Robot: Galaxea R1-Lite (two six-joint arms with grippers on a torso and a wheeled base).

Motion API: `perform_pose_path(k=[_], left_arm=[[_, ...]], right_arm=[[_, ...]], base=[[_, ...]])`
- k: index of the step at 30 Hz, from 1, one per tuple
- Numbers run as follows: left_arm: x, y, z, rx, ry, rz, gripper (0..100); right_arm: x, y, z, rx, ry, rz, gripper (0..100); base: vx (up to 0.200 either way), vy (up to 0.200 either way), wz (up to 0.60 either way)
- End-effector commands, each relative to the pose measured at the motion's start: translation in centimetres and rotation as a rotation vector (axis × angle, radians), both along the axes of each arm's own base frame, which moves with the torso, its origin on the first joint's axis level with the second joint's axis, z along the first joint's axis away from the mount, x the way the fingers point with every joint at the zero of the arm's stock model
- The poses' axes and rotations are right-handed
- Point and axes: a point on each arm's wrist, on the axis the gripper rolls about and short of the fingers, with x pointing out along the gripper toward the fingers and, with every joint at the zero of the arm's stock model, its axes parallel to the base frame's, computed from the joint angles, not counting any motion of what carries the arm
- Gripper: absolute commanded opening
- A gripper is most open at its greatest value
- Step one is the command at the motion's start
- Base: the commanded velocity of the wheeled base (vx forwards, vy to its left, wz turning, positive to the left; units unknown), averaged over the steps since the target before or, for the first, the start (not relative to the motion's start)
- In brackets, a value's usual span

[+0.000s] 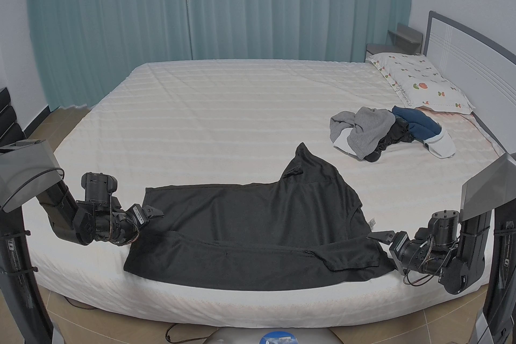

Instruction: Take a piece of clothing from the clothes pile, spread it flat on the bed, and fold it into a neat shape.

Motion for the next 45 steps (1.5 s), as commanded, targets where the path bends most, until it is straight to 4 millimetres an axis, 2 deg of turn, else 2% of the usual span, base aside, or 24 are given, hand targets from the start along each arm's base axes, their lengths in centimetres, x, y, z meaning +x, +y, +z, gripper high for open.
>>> perform_pose_path(k=[1, 21, 22, 30, 39, 45], left_arm=[[0.3, 0.0, -0.7, -0.002, -0.001, 0.003, 100], [0.6, 0.1, -1.3, 0.009, -0.013, 0.012, 100], [0.6, 0.1, -1.3, 0.009, -0.013, 0.013, 0], [-0.2, 0.2, -1.3, 0.011, 0.007, 0.019, 0], [-1.1, 0.4, -0.1, 0.006, -0.007, 0.030, 0], [-2.4, 0.4, 1.2, 0.004, -0.019, 0.030, 0]], right_arm=[[0.1, 0.0, 0.0, 0.001, -0.009, 0.001, 100], [0.1, 0.0, 0.0, 0.001, -0.009, 0.001, 100], [0.1, 0.0, 0.0, 0.001, -0.009, 0.001, 100], [0.1, 0.0, 0.1, 0.000, -0.013, 0.002, 100], [0.4, 0.1, 0.2, -0.007, -0.030, -0.003, 100], [0.8, 1.1, 2.0, -0.077, -0.133, -0.014, 100]], base=[[0.000, 0.000, 0.00], [0.000, 0.000, 0.00], [0.000, 0.000, 0.00], [0.000, 0.000, 0.00], [0.000, 0.000, 0.00], [0.000, 0.000, 0.00]])
